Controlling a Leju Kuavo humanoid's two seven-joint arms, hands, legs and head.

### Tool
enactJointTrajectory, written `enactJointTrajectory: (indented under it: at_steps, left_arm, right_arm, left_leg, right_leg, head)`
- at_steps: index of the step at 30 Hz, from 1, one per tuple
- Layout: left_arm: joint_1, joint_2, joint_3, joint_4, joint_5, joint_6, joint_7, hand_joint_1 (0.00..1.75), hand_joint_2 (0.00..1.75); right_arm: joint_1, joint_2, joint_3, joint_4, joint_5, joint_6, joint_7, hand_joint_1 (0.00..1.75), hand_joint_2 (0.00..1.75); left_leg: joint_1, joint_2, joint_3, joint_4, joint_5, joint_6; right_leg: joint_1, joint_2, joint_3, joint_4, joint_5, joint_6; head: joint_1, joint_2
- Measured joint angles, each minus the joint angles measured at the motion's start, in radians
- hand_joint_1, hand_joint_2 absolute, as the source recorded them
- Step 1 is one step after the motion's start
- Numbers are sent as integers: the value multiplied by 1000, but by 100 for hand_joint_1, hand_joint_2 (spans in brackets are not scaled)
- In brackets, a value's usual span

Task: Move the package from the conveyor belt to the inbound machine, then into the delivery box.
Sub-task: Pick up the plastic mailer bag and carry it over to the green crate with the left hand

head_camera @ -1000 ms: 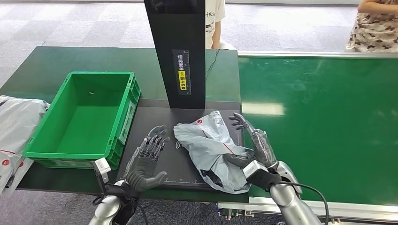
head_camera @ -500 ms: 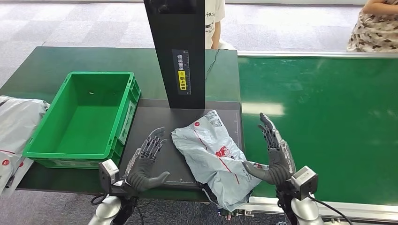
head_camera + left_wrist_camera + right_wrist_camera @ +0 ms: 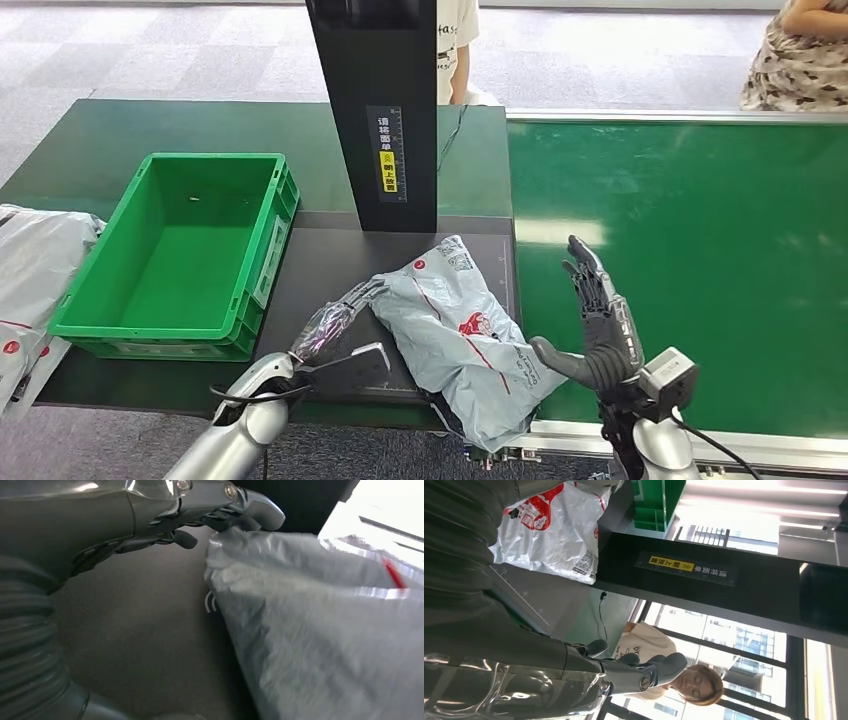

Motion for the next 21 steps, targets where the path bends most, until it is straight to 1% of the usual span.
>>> enactJointTrajectory:
  at_steps: [4, 8, 9, 11, 12, 13, 15, 16, 21]
  left_arm:
    - [0, 11, -22, 5, -79, 23, 1, 0, 175]
    - [8, 19, -30, 7, -87, 48, -30, 0, 175]
    - [12, 21, -30, 7, -80, 54, -41, 12, 175]
    - [19, 23, -30, 6, -53, 67, -67, 90, 175]
    - [21, 23, -29, 5, -35, 75, -82, 94, 175]
    - [22, 22, -29, 2, -15, 83, -98, 82, 175]
    - [22, 18, -27, -11, 25, 104, -128, 4, 175]
    - [22, 14, -25, -20, 44, 121, -140, 0, 175]
    - [25, -10, -1, -80, 121, 242, -184, 0, 175]
  right_arm:
    - [0, 5, -1, 7, 0, -2, 0, 0, 175]
    - [8, 11, -10, 9, 1, -2, 0, 0, 175]
    - [13, 12, -14, 7, 1, -2, 0, 0, 175]
    - [25, 15, -23, 1, 2, -2, 0, 0, 175]
    - [31, 16, -28, -3, 1, -2, 1, 0, 175]
    - [35, 17, -32, -8, 1, -2, 3, 0, 175]
    - [41, 18, -41, -17, -1, -1, 9, 0, 175]
    - [44, 18, -44, -21, -2, -1, 12, 0, 175]
    - [60, 18, -53, -44, -4, -1, 22, 0, 175]
  left_leg:
    - [0, 0, 0, 0, 0, 0]
    - [0, 0, 0, 0, 0, 0]
    - [0, 0, 0, 0, 0, 0]
    - [0, 0, 0, 0, 0, 0]
    - [0, 0, 0, 0, 0, 0]
    - [0, 0, 0, 0, 0, 0]
    - [0, 0, 0, 0, 0, 0]
    - [0, 0, 0, 0, 0, 0]
    - [0, 0, 0, 0, 0, 0]
  right_leg:
    - [0, 0, 0, 0, 0, 0]
    - [0, 0, 0, 0, -1, 0]
    - [0, 0, 0, 0, -1, 0]
    - [0, 0, 0, 0, -1, 0]
    - [0, 0, 0, 0, -1, 0]
    - [0, 0, 0, 0, -1, 0]
    - [0, 0, 0, 0, -1, 0]
    - [0, 0, 0, 0, -1, 0]
    - [0, 0, 0, 0, -1, 0]
  head:
    - [0, 0]
    - [0, 0]
    - [0, 0]
    - [0, 0]
    - [0, 0]
    - [0, 0]
    - [0, 0]
    - [0, 0]
    - [0, 0]
